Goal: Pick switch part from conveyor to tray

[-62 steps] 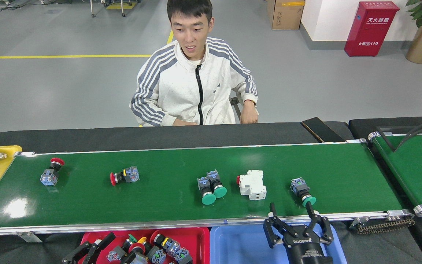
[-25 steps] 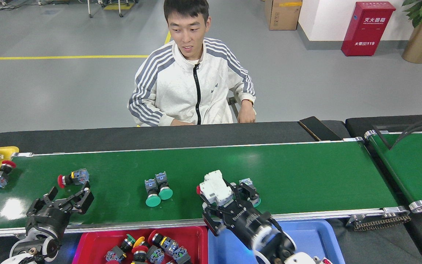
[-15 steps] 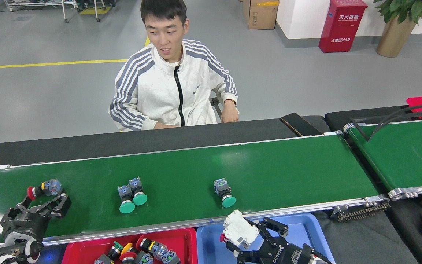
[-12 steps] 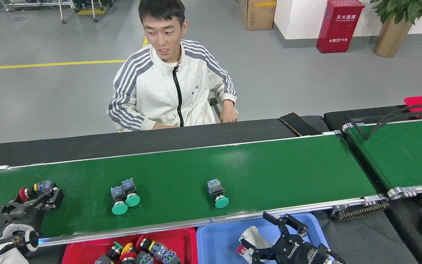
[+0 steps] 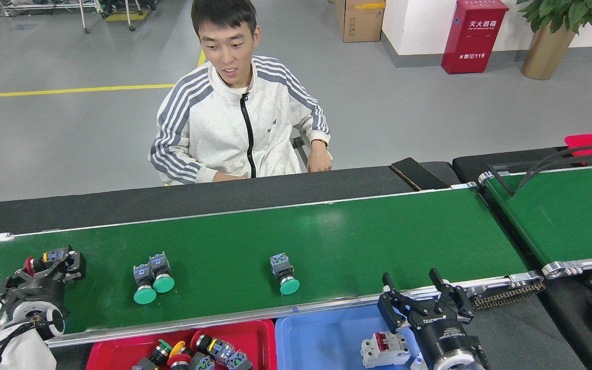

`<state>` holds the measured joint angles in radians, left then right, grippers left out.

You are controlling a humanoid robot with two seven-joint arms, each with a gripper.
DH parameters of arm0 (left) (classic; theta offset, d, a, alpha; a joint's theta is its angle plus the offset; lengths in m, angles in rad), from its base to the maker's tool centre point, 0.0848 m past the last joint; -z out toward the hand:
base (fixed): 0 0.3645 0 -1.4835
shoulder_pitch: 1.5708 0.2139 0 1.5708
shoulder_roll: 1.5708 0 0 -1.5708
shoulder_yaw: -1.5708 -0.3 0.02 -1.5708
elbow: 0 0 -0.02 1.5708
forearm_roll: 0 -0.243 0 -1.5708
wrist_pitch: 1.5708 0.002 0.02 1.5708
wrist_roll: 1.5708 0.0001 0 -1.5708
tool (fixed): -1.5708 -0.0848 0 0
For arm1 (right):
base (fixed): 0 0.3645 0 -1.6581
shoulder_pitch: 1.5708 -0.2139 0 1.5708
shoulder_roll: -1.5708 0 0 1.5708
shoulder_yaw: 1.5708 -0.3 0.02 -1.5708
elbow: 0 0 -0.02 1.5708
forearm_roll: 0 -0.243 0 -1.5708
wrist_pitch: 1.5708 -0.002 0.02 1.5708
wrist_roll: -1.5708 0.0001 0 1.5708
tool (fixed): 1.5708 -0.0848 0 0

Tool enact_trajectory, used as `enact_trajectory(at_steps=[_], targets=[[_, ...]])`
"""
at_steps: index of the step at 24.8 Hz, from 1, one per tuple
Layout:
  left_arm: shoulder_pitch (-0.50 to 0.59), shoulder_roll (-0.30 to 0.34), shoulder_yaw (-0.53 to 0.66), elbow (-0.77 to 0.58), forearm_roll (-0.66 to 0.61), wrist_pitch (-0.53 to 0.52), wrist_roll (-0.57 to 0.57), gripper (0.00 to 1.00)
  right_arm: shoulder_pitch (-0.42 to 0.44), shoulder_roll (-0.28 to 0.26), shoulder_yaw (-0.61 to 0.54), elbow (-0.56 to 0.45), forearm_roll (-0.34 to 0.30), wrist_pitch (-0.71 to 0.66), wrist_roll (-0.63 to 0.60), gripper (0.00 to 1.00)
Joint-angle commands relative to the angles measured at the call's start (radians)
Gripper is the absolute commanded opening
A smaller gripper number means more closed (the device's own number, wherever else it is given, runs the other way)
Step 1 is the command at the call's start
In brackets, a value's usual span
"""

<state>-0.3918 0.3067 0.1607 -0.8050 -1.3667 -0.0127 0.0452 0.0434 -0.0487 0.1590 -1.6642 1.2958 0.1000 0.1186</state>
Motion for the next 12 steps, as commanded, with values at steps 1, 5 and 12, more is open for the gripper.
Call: enact_trajectory(at_steps=[1,5,12], targets=[[0.027,-0.003,-0.004,-0.071,0.005,-0.058,0.024,0.33,-0.007,-0.016,-0.018,-0.011,0.0,0.024,-0.011,1.0],[0.188,-0.014,-0.006,-0.368,0.008,-0.139,0.01,0.32,-0.007,-0.036,-0.062,-0.012,0.0,0.024,-0.011,1.0],[0.577,-0.043,-0.013,-0.888,0.003,-0.492,-0.022,0.46,-0.008,-0.06,-0.145,-0.012,-0.006,0.018,-0.011,1.0]])
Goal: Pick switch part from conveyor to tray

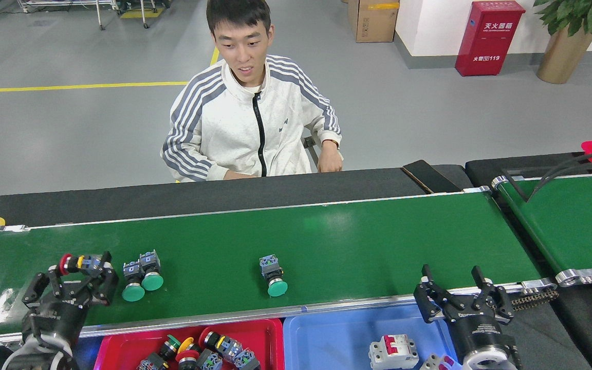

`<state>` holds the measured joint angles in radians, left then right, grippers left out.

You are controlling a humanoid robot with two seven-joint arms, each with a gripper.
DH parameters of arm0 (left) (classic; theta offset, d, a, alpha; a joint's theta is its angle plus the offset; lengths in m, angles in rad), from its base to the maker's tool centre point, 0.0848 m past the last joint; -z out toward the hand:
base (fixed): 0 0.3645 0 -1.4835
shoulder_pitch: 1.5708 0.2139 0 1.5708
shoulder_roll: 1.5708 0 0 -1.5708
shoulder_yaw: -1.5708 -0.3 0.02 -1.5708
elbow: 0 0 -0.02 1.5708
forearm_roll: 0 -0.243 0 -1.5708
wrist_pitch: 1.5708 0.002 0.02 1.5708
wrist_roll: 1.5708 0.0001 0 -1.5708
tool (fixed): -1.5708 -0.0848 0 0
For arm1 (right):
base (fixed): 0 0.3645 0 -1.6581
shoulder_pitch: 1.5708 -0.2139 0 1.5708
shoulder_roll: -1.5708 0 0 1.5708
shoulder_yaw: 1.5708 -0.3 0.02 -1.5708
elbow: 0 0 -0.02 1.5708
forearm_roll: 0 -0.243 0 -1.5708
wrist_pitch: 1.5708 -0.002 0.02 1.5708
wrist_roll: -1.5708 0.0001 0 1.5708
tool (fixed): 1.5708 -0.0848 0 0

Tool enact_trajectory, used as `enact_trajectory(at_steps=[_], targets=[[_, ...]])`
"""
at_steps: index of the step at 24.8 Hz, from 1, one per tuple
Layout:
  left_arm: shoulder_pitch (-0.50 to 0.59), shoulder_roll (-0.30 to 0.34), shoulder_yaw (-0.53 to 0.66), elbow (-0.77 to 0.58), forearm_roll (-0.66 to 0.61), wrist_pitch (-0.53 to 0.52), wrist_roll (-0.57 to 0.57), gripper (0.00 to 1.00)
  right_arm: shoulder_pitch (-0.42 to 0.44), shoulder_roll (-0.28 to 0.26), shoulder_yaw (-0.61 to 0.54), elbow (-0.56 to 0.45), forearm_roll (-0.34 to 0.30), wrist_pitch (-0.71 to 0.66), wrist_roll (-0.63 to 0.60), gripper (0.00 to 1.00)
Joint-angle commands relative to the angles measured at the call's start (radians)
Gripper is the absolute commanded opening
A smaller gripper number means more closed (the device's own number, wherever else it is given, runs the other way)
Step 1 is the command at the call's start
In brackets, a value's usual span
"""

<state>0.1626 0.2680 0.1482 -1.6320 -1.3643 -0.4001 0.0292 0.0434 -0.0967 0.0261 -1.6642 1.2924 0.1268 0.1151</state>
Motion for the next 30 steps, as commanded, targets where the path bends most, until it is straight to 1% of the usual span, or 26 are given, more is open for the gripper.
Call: enact_trajectory(at_steps=[1,2,3,4,6,7,10,13,14,15,16,17,18,19,20,21,23,25,28,30], targets=[[0.054,-0.01,-0.007,-0.094,0.001,-0.16,-0.008,0.53,-0.008,-0.015,-0.015,-0.012,-0.002,-0.01,-0.008,1.0],[0.087,-0.016,-0.009,-0.123,0.001,-0.224,-0.012,0.66,-0.007,-0.023,-0.017,-0.012,-0.002,-0.01,-0.008,1.0],[0.117,-0.032,-0.009,-0.143,0.001,-0.266,-0.012,0.85,-0.007,-0.032,-0.018,-0.012,-0.002,-0.01,-0.008,1.0],[0.135,-0.058,-0.009,-0.144,0.002,-0.279,-0.011,0.99,-0.007,-0.038,-0.018,-0.012,-0.004,-0.01,-0.008,1.0],[0.158,-0.13,-0.012,-0.143,0.001,-0.289,-0.011,1.0,-0.007,-0.041,-0.034,-0.012,-0.005,-0.009,-0.006,1.0],[0.16,-0.151,-0.012,-0.144,0.001,-0.29,-0.011,1.0,-0.007,-0.043,-0.037,-0.016,-0.005,-0.012,-0.006,1.0],[0.161,-0.164,0.001,-0.143,-0.002,-0.283,-0.011,1.0,0.004,-0.043,-0.035,-0.028,-0.005,-0.015,-0.009,1.0],[0.158,-0.168,0.036,-0.143,-0.004,-0.275,-0.006,1.0,0.061,-0.047,-0.034,-0.069,-0.005,-0.064,-0.023,1.0],[0.156,-0.177,0.067,-0.143,-0.004,-0.253,-0.008,1.0,0.087,-0.052,-0.035,-0.077,-0.005,-0.122,-0.046,1.0],[0.156,-0.182,0.097,-0.143,-0.006,-0.209,-0.008,1.0,0.101,-0.057,-0.038,-0.08,-0.005,-0.177,-0.08,1.0],[0.155,-0.19,0.137,-0.143,-0.007,-0.125,-0.009,1.0,0.111,-0.061,-0.038,-0.08,-0.005,-0.223,-0.117,1.0],[0.155,-0.184,0.165,-0.14,-0.009,-0.049,-0.009,1.0,0.119,-0.061,-0.038,-0.081,-0.005,-0.246,-0.133,1.0],[0.153,-0.173,0.205,-0.129,-0.019,0.053,-0.008,1.0,0.135,-0.061,-0.041,-0.088,-0.005,-0.272,-0.143,1.0],[0.153,-0.158,0.232,-0.115,-0.03,0.096,-0.008,1.0,0.141,-0.061,-0.048,-0.092,-0.005,-0.291,-0.143,1.0],[0.156,-0.138,0.264,-0.098,-0.033,0.107,-0.006,1.0,0.144,-0.061,-0.058,-0.094,-0.007,-0.314,-0.144,1.0],[0.16,-0.135,0.287,-0.089,-0.033,0.107,-0.006,1.0,0.145,-0.061,-0.074,-0.094,-0.008,-0.335,-0.144,1.0],[0.161,-0.13,0.297,-0.074,-0.035,0.107,-0.006,1.0,0.148,-0.058,-0.129,-0.089,-0.022,-0.395,-0.144,1.0],[0.161,-0.127,0.295,-0.066,-0.035,0.104,-0.008,1.0,0.154,-0.058,-0.156,-0.083,-0.044,-0.437,-0.144,1.0],[0.149,-0.127,0.295,-0.063,-0.033,0.102,-0.012,1.0,0.165,-0.058,-0.163,-0.072,-0.05,-0.45,-0.144,1.0],[0.129,-0.125,0.295,-0.035,-0.033,0.101,-0.018,1.0,0.167,-0.058,-0.163,-0.071,-0.05,-0.45,-0.144,1.0]])
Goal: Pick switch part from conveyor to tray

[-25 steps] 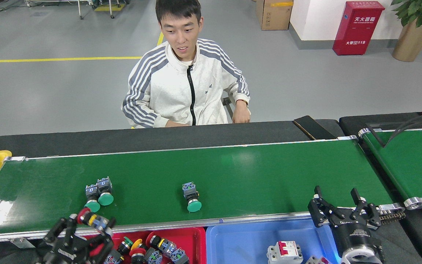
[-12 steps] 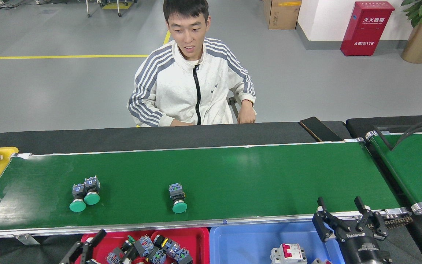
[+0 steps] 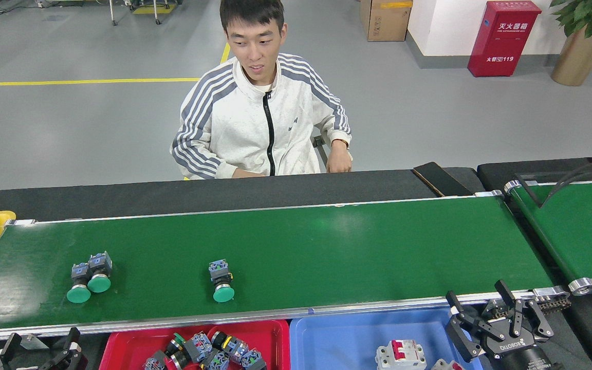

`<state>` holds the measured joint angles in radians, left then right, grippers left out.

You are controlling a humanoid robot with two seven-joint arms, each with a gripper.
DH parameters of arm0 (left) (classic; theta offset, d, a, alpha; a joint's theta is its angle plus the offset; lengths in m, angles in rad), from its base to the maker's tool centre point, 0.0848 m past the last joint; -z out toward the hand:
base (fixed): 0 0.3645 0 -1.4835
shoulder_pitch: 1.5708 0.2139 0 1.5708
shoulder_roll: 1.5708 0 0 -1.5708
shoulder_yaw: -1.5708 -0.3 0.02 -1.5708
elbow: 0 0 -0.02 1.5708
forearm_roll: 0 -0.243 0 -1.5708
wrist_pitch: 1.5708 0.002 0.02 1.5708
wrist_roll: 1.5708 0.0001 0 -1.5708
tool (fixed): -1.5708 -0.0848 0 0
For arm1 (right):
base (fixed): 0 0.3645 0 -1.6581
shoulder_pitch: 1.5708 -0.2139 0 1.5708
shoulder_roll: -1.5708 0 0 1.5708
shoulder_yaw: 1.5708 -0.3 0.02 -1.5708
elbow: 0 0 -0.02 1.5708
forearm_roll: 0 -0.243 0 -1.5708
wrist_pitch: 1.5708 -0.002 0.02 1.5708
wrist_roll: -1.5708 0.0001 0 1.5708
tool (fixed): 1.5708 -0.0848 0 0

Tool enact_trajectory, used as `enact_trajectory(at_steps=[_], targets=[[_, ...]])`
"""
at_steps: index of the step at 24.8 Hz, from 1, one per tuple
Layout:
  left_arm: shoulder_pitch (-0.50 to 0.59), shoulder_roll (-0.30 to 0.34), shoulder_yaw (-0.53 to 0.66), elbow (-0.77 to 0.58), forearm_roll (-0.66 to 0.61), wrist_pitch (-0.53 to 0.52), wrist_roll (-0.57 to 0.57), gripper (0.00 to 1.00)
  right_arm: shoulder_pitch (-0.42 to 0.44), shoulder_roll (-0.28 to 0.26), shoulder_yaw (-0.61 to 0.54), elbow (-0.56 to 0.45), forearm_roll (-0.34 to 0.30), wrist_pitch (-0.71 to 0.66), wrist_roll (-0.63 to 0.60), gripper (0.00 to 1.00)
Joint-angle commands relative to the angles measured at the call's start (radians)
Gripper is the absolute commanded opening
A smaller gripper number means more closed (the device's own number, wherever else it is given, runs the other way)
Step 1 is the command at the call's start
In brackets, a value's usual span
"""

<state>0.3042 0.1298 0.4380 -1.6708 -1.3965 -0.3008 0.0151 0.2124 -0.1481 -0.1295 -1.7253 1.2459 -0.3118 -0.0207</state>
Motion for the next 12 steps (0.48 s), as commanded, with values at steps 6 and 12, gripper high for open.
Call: enact_trajectory(at_steps=[6,12], targets=[[-0.178,0.057,0.004,0.163,-0.001,0.002,-0.084,1.0,-0.001,-0.007,-0.005,-0.008,-0.003,-0.012,-0.005,1.0],[-0.283,0.136,0.004,0.309,-0.002,0.008,-0.086,1.0,-0.001,-0.007,-0.002,-0.01,-0.003,-0.018,0.001,1.0]])
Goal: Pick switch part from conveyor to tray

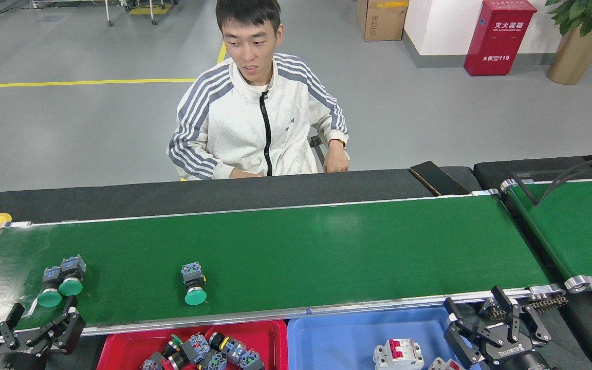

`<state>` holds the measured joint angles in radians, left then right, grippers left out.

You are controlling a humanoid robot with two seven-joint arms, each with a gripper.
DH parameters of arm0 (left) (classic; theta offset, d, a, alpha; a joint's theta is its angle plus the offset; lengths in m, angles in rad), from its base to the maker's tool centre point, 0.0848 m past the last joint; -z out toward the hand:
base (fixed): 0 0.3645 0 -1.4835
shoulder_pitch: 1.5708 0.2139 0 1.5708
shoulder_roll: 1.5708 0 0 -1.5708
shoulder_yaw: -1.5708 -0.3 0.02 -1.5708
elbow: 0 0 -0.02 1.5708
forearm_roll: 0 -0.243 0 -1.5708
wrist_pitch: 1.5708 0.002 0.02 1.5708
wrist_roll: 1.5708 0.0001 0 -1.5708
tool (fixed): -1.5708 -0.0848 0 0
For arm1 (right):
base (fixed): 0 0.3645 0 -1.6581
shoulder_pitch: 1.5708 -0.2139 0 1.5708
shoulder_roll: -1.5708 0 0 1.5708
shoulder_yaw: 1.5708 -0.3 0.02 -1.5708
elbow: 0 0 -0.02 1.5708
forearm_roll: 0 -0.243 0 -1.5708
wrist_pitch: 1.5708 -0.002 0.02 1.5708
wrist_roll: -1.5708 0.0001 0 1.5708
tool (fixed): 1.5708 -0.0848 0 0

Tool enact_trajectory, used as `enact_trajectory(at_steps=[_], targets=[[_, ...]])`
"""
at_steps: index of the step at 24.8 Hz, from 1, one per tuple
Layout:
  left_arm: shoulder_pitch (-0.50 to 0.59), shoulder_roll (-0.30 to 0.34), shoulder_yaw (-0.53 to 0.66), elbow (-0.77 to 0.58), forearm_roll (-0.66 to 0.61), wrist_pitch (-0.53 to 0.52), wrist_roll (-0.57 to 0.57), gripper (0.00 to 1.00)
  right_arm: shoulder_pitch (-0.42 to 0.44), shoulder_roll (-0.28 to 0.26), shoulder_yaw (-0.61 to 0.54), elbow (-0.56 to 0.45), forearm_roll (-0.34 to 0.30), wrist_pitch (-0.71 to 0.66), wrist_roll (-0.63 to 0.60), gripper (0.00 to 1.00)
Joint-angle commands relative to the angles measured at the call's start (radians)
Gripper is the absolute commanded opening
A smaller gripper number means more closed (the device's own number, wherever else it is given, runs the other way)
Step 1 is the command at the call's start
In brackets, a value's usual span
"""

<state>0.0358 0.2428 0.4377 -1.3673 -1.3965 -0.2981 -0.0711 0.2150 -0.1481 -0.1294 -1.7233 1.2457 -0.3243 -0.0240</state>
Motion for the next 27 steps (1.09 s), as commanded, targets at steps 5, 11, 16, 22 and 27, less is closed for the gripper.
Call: enact_trajectory(at_steps=[5,11,16,22,27], targets=[[-0.103,0.041,0.004,0.126,-0.002,0.002,0.001,1.0,-0.005,-0.007,-0.003,-0.012,-0.003,-0.006,0.004,1.0],[-0.181,0.059,-0.031,0.223,-0.002,0.008,0.002,1.0,-0.005,-0.01,-0.001,-0.01,-0.003,-0.006,0.007,1.0],[-0.297,0.095,-0.042,0.384,-0.002,0.013,0.002,1.0,-0.005,-0.01,-0.001,-0.009,-0.003,-0.006,0.015,1.0],[-0.447,0.124,-0.135,0.579,-0.002,0.139,0.034,0.97,-0.006,-0.011,0.002,-0.006,-0.003,-0.007,0.016,1.0],[-0.453,0.115,-0.212,0.608,-0.002,0.195,0.096,0.68,-0.009,-0.011,0.004,-0.006,-0.003,-0.019,0.016,1.0]])
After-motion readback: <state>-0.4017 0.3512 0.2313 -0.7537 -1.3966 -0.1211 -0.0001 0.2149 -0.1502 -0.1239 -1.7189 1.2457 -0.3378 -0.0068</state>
